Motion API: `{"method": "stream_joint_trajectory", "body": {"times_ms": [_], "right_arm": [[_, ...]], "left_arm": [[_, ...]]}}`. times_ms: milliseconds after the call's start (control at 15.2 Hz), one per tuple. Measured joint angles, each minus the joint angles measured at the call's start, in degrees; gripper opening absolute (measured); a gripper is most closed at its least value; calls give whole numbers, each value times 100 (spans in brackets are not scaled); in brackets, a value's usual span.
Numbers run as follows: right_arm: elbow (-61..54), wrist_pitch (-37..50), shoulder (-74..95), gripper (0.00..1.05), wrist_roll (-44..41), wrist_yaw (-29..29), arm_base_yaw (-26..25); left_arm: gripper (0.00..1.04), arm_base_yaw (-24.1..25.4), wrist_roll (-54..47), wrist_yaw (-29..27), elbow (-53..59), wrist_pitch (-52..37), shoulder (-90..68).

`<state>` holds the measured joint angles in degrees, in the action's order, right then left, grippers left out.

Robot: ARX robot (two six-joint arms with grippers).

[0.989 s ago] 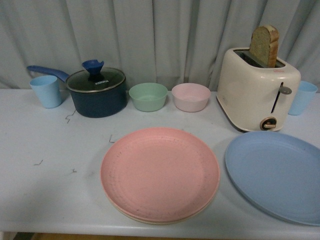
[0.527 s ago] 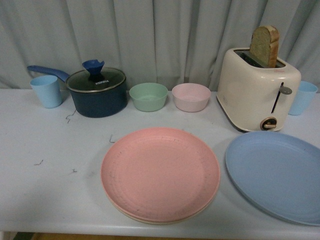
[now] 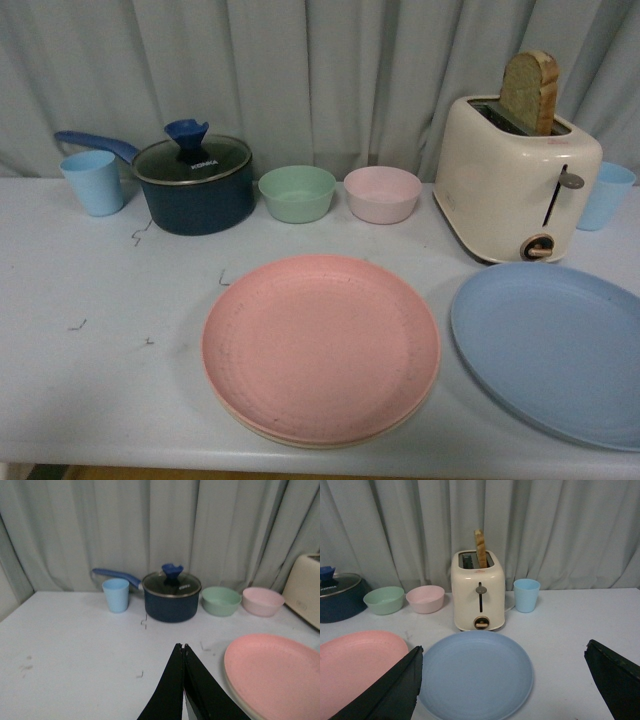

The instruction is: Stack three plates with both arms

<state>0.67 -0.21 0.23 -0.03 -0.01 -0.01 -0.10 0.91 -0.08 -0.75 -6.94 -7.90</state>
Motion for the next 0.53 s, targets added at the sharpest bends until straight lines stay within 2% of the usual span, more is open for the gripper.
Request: {"method": "stream_joint_trajectory", "body": {"times_ms": [66, 264, 330, 396, 527], "right_arm": [[0, -2, 0, 98, 0, 2, 0], [0, 0, 2, 98, 0, 0, 0], [0, 2, 0, 98, 0, 0, 0], [0, 2, 0, 98, 0, 0, 0], [0, 2, 0, 98, 0, 0, 0]], "left_arm": [[2, 0, -2, 4, 9, 706, 748], [2, 0, -4, 4, 9, 695, 743], [9, 0, -4, 4, 9, 715, 743], [26, 0, -4, 7, 9, 715, 743], [51, 0, -4, 7, 9, 713, 743]]}}
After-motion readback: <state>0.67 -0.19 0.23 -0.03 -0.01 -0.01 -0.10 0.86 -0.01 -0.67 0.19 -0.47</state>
